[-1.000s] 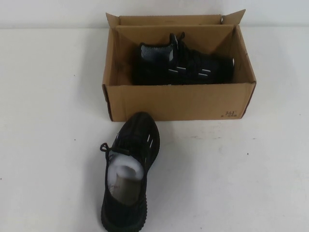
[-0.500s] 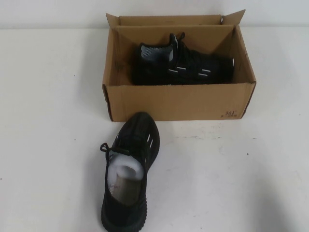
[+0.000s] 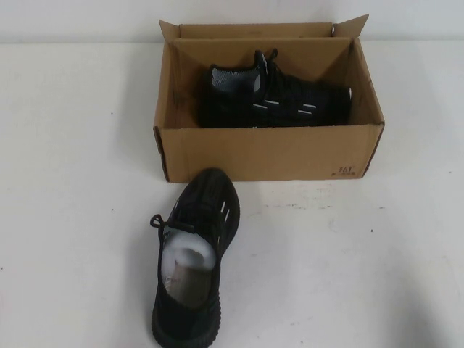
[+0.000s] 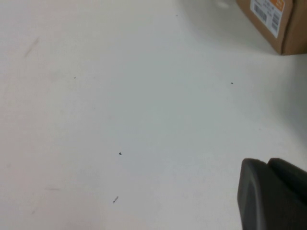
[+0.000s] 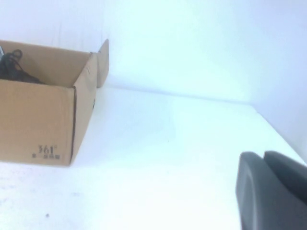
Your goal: Put shoes into padded shoe box
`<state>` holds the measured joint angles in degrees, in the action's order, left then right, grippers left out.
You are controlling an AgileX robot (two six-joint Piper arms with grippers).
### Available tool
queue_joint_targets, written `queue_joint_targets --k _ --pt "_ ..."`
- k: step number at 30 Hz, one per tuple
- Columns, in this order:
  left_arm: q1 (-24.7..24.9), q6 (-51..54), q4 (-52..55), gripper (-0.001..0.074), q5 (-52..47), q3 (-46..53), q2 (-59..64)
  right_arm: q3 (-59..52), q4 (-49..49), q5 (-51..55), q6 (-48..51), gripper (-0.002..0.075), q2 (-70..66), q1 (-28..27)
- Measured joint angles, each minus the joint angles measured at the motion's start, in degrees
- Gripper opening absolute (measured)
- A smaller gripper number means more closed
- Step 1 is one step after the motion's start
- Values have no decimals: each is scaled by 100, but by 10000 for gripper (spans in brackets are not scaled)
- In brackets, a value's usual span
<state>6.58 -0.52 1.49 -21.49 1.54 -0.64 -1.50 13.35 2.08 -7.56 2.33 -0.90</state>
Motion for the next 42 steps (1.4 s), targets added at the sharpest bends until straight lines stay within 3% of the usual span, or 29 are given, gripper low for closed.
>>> queue_joint_targets --k 9,15,19,42 --pt "0 0 0 -4 0 0 -3 -9 0 201 54 -6 -52 10" --pt "0 0 0 -4 0 0 -3 -13 -1335 1002 1702 -6 -52 10" --pt "0 0 0 -4 0 0 -3 -13 -1335 1672 1662 -6 -52 10" --pt "0 0 0 -4 0 0 -3 -13 -1205 1682 1662 -6 -52 10"
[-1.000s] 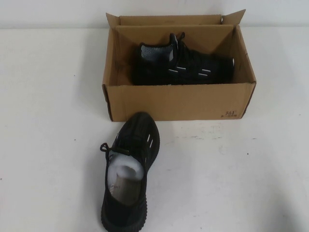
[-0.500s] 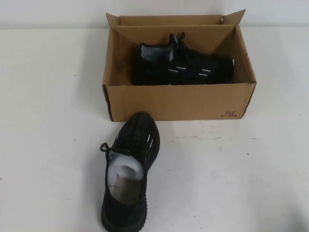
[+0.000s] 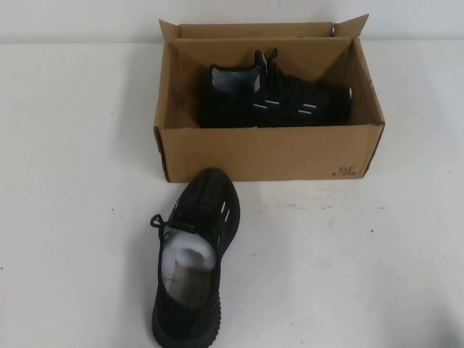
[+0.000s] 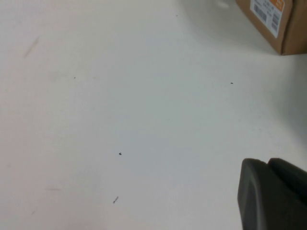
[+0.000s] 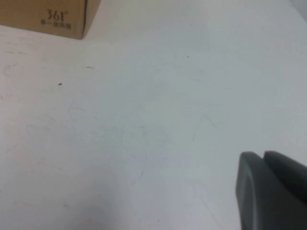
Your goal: Put shoes into padded shoe box
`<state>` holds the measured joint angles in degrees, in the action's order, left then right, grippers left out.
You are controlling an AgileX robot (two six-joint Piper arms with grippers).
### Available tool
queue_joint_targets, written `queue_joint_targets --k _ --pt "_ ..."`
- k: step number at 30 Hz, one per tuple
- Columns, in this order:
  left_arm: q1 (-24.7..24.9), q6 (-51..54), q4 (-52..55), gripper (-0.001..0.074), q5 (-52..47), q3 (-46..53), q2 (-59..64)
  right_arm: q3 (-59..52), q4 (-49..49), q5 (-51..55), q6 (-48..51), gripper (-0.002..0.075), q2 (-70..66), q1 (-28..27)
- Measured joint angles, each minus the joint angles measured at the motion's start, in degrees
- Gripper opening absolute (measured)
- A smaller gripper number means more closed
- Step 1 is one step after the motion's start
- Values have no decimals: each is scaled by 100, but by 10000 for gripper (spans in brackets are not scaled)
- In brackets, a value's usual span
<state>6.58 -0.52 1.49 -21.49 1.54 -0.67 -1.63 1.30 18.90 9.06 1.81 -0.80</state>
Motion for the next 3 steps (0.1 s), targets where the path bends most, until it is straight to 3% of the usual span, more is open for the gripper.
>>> queue_joint_targets --k 3 --pt "0 0 0 -4 0 0 0 0 0 0 0 -6 0 0"
